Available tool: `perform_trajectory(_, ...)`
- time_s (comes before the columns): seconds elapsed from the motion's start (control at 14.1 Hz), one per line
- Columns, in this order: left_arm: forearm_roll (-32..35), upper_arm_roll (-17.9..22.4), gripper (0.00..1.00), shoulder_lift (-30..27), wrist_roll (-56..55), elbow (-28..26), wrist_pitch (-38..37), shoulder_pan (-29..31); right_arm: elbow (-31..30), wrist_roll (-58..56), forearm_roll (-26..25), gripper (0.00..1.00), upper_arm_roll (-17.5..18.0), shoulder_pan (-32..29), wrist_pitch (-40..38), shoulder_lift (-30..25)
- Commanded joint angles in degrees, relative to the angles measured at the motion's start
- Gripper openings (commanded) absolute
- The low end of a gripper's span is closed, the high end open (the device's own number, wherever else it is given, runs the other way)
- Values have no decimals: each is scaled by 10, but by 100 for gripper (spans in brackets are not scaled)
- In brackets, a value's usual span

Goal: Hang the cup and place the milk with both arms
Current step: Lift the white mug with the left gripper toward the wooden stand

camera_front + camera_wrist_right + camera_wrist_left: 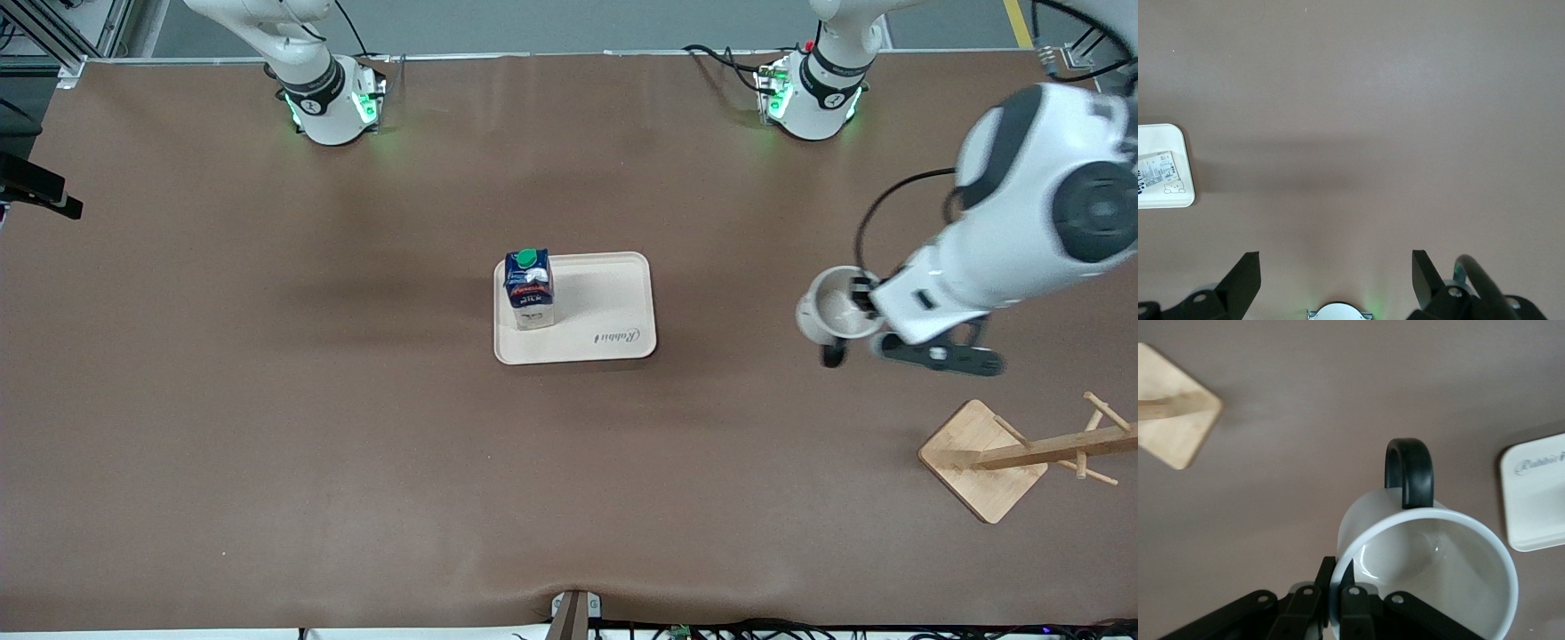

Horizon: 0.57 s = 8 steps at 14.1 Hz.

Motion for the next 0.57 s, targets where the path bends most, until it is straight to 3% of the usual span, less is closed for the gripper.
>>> perform_trajectory(0.0, -10, -7, 0, -37, 57, -4, -11, 54, -3, 2, 8, 100, 8, -13, -3, -6)
perform_trajectory(0.49, -9, -4, 0, -40, 198, 11, -11, 163, -3, -3, 33, 100, 7, -44, 9, 25)
